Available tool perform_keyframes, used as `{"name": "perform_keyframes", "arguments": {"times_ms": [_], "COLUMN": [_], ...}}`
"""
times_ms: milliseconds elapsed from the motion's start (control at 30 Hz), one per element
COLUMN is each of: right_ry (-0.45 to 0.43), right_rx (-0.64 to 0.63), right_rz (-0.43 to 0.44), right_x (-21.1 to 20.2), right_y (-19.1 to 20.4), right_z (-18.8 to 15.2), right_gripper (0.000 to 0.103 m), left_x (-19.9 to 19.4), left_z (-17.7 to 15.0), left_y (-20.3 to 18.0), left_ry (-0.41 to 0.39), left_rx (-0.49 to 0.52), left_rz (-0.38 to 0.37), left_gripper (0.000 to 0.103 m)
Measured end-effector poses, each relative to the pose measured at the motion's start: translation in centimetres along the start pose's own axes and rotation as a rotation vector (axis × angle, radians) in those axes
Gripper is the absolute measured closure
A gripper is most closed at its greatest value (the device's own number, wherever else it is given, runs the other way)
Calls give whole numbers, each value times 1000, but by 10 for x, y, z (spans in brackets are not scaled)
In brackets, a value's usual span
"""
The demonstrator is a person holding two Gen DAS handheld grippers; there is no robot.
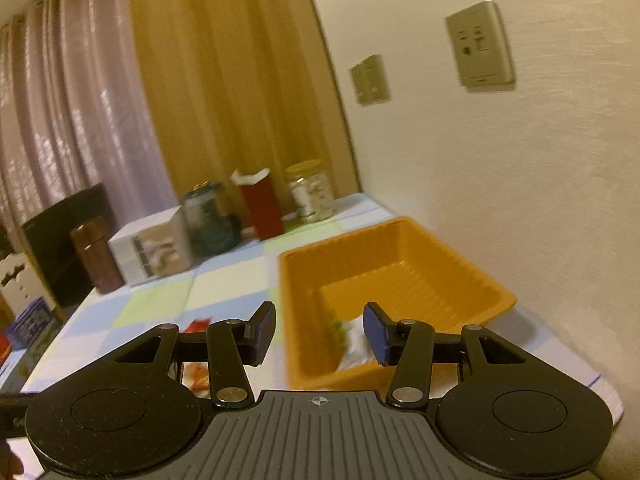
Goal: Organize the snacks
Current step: 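Move both open tools back toward the snack pile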
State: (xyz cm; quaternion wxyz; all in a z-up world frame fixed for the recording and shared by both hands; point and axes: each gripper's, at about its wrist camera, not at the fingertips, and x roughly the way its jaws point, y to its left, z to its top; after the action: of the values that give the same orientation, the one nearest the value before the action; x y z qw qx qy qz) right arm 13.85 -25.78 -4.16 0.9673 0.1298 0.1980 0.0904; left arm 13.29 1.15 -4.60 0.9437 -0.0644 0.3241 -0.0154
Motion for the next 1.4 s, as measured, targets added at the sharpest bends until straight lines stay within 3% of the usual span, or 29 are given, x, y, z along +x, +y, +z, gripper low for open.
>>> {"name": "perform_keyframes", "arguments": {"times_ms": [567, 1133, 1400], "right_ry": [115, 232, 278], "right_rx": [-81, -205, -257], "right_rz": [68, 121, 139], "right_x": [-5, 48, 85], "right_y": [42, 76, 92], "right_z": [-35, -67, -81], "right_gripper": [54, 53, 43], "left_x": [-18, 23, 46], "left_z": [-20, -30, -30], "left_y": [41, 51, 59], "left_ry": [11, 58, 80], "left_rx": [-31, 5, 0], "left_rz": [59, 53, 59], "left_gripper": [49, 47, 46]}}
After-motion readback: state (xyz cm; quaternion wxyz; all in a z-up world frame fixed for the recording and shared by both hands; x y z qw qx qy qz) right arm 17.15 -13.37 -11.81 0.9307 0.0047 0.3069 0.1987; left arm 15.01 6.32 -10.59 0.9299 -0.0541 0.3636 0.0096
